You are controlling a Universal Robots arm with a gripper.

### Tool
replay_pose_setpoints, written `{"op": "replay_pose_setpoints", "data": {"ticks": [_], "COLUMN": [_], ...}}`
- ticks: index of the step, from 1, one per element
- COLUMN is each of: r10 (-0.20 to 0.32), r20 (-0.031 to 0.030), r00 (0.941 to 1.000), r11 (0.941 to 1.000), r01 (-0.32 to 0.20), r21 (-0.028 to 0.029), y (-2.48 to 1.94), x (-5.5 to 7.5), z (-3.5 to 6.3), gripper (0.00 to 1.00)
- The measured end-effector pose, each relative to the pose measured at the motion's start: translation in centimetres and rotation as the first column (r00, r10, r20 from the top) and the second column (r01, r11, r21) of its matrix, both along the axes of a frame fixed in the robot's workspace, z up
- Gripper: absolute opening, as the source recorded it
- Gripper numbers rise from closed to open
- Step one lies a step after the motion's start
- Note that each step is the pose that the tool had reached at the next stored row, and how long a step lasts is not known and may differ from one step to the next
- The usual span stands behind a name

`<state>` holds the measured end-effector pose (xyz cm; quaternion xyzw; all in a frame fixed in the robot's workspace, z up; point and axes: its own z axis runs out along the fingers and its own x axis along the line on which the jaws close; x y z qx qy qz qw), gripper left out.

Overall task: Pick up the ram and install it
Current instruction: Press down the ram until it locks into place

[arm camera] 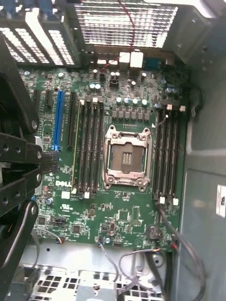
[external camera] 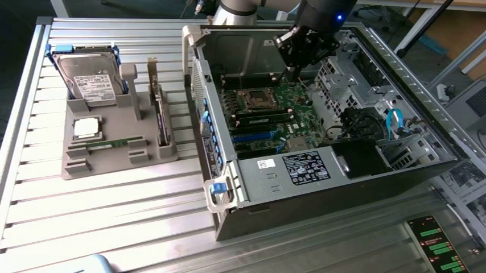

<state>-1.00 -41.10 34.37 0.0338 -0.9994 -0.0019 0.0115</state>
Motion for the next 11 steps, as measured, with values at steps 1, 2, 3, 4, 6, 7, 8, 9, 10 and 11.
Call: {"op": "replay_pose_setpoints", "data": {"ticks": [1, 2, 3, 4, 6, 7, 8, 9, 10, 11], "r10": [0.000, 0.000, 0.000, 0.000, 0.001, 0.004, 0.006, 0.009, 0.012, 0.014], "r20": [0.0000, 0.0000, 0.0000, 0.0000, 0.0000, 0.0000, 0.0000, 0.0000, 0.0000, 0.0000], "r00": [1.0000, 1.0000, 1.0000, 1.0000, 1.0000, 1.0000, 1.0000, 1.0000, 0.9999, 0.9999], "r11": [1.0000, 1.0000, 1.0000, 1.0000, 1.0000, 1.0000, 1.0000, 1.0000, 0.9999, 0.9999], "r01": [0.000, 0.000, 0.000, 0.000, -0.001, -0.004, -0.006, -0.009, -0.012, -0.014], "r21": [0.0001, 0.0000, 0.0000, 0.0000, 0.0000, 0.0000, 0.0000, 0.0000, -0.0001, -0.0001], "y": [0.00, 0.00, 0.00, 0.00, 0.00, 0.00, 0.00, 0.00, 0.00, 0.00], "x": [0.00, 0.00, 0.00, 0.00, 0.00, 0.00, 0.00, 0.00, 0.00, 0.00], "z": [0.00, 0.00, 0.00, 0.00, 0.00, 0.00, 0.00, 0.00, 0.00, 0.00], "gripper": [0.10, 0.10, 0.10, 0.10, 0.10, 0.10, 0.10, 0.10, 0.10, 0.10]}}
